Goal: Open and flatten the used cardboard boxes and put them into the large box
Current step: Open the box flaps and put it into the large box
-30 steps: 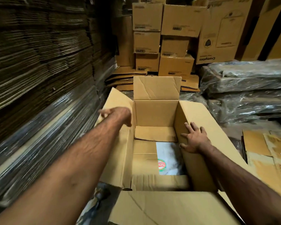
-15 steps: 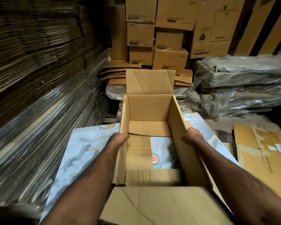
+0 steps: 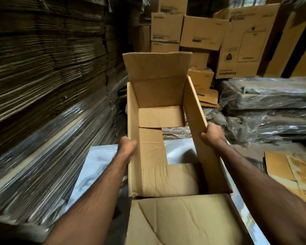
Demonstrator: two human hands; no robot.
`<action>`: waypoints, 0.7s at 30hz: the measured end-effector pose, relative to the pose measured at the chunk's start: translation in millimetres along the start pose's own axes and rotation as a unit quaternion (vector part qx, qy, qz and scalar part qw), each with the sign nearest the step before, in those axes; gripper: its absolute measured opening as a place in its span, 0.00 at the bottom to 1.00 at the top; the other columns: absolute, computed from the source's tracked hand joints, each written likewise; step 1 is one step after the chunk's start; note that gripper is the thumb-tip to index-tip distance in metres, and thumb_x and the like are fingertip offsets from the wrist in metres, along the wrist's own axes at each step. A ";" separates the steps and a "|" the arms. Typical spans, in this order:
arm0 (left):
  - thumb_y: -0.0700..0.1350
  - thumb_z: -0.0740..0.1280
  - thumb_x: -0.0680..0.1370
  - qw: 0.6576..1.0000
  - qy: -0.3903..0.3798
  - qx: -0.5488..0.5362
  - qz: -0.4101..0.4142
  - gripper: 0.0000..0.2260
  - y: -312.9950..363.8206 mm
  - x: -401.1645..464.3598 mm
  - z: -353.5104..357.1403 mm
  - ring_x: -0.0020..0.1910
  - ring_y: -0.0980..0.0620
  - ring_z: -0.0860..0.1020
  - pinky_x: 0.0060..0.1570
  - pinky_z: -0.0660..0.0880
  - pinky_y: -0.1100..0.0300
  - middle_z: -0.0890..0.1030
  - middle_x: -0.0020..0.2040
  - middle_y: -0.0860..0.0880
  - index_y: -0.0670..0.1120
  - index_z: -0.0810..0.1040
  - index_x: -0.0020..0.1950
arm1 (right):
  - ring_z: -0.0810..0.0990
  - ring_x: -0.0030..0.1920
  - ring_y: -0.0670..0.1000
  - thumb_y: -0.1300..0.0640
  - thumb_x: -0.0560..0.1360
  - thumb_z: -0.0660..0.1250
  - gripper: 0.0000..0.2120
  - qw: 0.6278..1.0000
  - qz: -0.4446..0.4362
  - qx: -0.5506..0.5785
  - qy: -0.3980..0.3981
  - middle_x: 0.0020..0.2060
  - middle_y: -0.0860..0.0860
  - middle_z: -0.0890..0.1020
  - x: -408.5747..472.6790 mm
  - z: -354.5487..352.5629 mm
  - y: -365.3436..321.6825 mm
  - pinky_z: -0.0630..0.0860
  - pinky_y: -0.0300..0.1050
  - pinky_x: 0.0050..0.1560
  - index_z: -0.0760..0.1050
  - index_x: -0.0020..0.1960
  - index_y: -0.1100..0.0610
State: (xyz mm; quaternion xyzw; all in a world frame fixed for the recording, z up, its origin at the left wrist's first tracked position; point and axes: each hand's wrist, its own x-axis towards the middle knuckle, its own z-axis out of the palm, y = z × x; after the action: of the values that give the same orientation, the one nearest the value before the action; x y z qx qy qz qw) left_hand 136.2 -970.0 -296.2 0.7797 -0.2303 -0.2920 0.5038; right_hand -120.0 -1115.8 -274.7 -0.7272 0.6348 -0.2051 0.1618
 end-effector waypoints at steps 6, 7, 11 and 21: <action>0.37 0.65 0.76 0.995 0.006 -0.093 0.035 0.08 16.7 -7.9 -2.5 0.41 0.48 0.79 0.47 0.78 0.53 0.80 0.41 0.48 0.47 0.76 0.53 | 0.59 0.75 0.65 0.65 0.67 0.61 0.35 0.923 -0.212 -0.222 0.232 0.75 0.65 0.61 -24.6 31.3 -19.1 0.53 0.70 0.72 0.63 0.74 0.59; 0.36 0.65 0.77 0.993 0.002 -0.115 0.033 0.08 21.5 -10.1 -0.4 0.39 0.49 0.79 0.45 0.77 0.55 0.80 0.40 0.47 0.46 0.76 0.54 | 0.57 0.76 0.65 0.65 0.67 0.62 0.35 0.915 -0.264 -0.230 0.200 0.76 0.65 0.59 -34.0 41.4 -26.5 0.51 0.70 0.72 0.64 0.75 0.58; 0.39 0.70 0.77 0.977 -0.025 -0.210 0.020 0.08 33.6 -14.7 5.6 0.40 0.48 0.81 0.46 0.79 0.54 0.83 0.45 0.43 0.42 0.80 0.55 | 0.40 0.79 0.63 0.52 0.76 0.66 0.41 0.904 -0.227 -0.276 -0.235 0.78 0.62 0.37 -56.7 102.3 -37.5 0.50 0.67 0.76 0.45 0.80 0.52; 0.43 0.72 0.76 0.965 -0.082 -0.245 0.054 0.06 54.6 -27.7 7.2 0.43 0.45 0.82 0.48 0.81 0.48 0.84 0.45 0.44 0.44 0.82 0.52 | 0.75 0.65 0.68 0.56 0.54 0.73 0.36 0.883 -0.063 -0.184 -0.427 0.65 0.68 0.75 -54.1 131.0 5.1 0.75 0.52 0.57 0.76 0.60 0.69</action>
State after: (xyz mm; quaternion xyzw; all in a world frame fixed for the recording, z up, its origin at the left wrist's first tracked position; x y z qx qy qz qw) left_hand 107.7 -977.7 -242.1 0.5923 -0.2344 -0.3745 0.6738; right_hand -64.3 -1066.3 -395.3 -0.7995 0.4838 0.2355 0.2672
